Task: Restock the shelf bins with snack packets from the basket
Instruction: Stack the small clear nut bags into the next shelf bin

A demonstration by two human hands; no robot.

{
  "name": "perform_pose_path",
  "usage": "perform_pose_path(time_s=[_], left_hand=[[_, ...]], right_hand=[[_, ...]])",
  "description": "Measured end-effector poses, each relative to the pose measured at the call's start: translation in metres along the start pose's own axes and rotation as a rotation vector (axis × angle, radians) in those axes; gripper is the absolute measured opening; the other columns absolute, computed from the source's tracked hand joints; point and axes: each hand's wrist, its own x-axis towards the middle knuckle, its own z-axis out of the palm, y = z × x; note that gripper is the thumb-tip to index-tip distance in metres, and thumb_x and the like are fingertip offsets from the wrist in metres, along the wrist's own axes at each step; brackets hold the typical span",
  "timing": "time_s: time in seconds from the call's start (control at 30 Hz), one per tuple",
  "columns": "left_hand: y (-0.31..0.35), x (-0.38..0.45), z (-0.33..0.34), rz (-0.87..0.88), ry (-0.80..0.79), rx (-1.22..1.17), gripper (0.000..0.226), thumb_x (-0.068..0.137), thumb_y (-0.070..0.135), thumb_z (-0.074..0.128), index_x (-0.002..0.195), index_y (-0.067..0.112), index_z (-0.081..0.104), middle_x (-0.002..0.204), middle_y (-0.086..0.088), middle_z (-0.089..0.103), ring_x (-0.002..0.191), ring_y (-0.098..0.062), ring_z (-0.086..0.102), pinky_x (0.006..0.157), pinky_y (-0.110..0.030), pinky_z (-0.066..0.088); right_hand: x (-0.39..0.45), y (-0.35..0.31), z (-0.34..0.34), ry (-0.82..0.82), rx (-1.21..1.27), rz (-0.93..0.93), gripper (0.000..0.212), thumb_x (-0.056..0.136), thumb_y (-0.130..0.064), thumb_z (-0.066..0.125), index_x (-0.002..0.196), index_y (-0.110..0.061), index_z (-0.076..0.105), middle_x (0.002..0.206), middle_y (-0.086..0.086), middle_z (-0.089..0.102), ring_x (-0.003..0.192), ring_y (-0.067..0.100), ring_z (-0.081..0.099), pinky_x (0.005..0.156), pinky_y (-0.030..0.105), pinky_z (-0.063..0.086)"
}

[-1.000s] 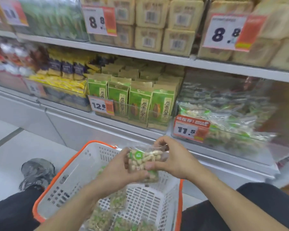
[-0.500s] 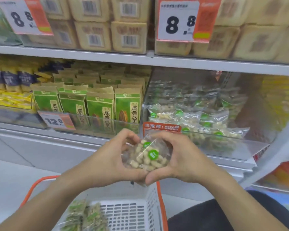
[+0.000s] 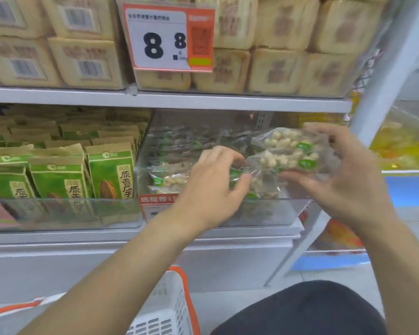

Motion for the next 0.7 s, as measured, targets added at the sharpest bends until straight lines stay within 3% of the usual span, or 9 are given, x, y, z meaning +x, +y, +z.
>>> perform_pose_path(time_s=[0.07, 0.13, 0.27, 0.33, 0.53, 0.63, 0.7], left_hand=[[0.008, 0.026, 0.021, 0.047, -0.126, 0.14, 0.04, 0.093, 0.045, 0.058, 0.122, 0.017, 0.057, 0.122, -0.001, 0.053, 0.12, -0.021, 0.043, 0.102, -0.039, 0.036], [0.011, 0.047, 0.033, 0.06, -0.269, 0.251, 0.048, 0.089, 0.053, 0.061, 0.121, 0.019, 0.057, 0.119, -0.003, 0.053, 0.117, -0.026, 0.046, 0.096, -0.041, 0.039], [-0.003, 0.059, 0.044, -0.002, -0.413, 0.223, 0.035, 0.081, 0.048, 0.075, 0.103, 0.021, 0.07, 0.121, -0.004, 0.051, 0.111, -0.029, 0.057, 0.095, -0.042, 0.046], [-0.008, 0.058, 0.046, -0.013, -0.415, 0.205, 0.03, 0.081, 0.044, 0.077, 0.101, 0.022, 0.073, 0.118, -0.006, 0.052, 0.105, -0.03, 0.06, 0.093, -0.04, 0.048], [-0.023, 0.058, 0.032, -0.011, -0.433, 0.232, 0.022, 0.083, 0.033, 0.076, 0.1, 0.019, 0.074, 0.103, 0.0, 0.063, 0.096, -0.023, 0.062, 0.085, -0.035, 0.051], [-0.03, 0.056, 0.024, -0.006, -0.431, 0.229, 0.022, 0.084, 0.034, 0.075, 0.102, 0.02, 0.074, 0.105, 0.002, 0.068, 0.098, -0.019, 0.062, 0.084, -0.031, 0.05], [-0.031, 0.055, 0.023, 0.001, -0.432, 0.229, 0.022, 0.085, 0.035, 0.073, 0.103, 0.021, 0.074, 0.106, 0.002, 0.069, 0.098, -0.019, 0.062, 0.084, -0.03, 0.05]], right_hand=[[0.012, 0.011, -0.013, -0.065, -0.126, -0.031, 0.073, 0.061, -0.033, 0.091, 0.125, -0.017, 0.058, 0.113, -0.011, 0.063, 0.105, 0.01, 0.061, 0.101, 0.026, 0.045], [0.023, 0.019, -0.021, -0.159, -0.259, -0.101, 0.07, 0.063, -0.03, 0.091, 0.122, -0.016, 0.058, 0.111, -0.006, 0.066, 0.103, 0.023, 0.064, 0.095, 0.043, 0.049], [0.043, 0.032, -0.023, -0.342, -0.427, -0.186, 0.073, 0.066, -0.026, 0.089, 0.131, -0.016, 0.057, 0.121, 0.004, 0.067, 0.11, 0.03, 0.062, 0.094, 0.04, 0.048], [0.053, 0.039, -0.017, -0.423, -0.499, -0.198, 0.076, 0.066, -0.031, 0.088, 0.134, -0.016, 0.057, 0.125, 0.006, 0.067, 0.112, 0.033, 0.062, 0.097, 0.043, 0.048], [0.073, 0.05, 0.009, -0.593, -0.641, -0.102, 0.08, 0.066, -0.04, 0.087, 0.136, -0.02, 0.054, 0.116, 0.011, 0.069, 0.108, 0.036, 0.063, 0.084, 0.043, 0.054], [0.077, 0.049, 0.021, -0.676, -0.732, -0.081, 0.067, 0.067, -0.042, 0.083, 0.123, -0.016, 0.058, 0.103, 0.011, 0.068, 0.098, 0.037, 0.065, 0.073, 0.04, 0.056], [0.082, 0.048, 0.031, -0.751, -0.801, -0.056, 0.054, 0.069, -0.045, 0.081, 0.105, -0.014, 0.055, 0.088, 0.005, 0.058, 0.091, 0.033, 0.062, 0.066, 0.033, 0.049]])
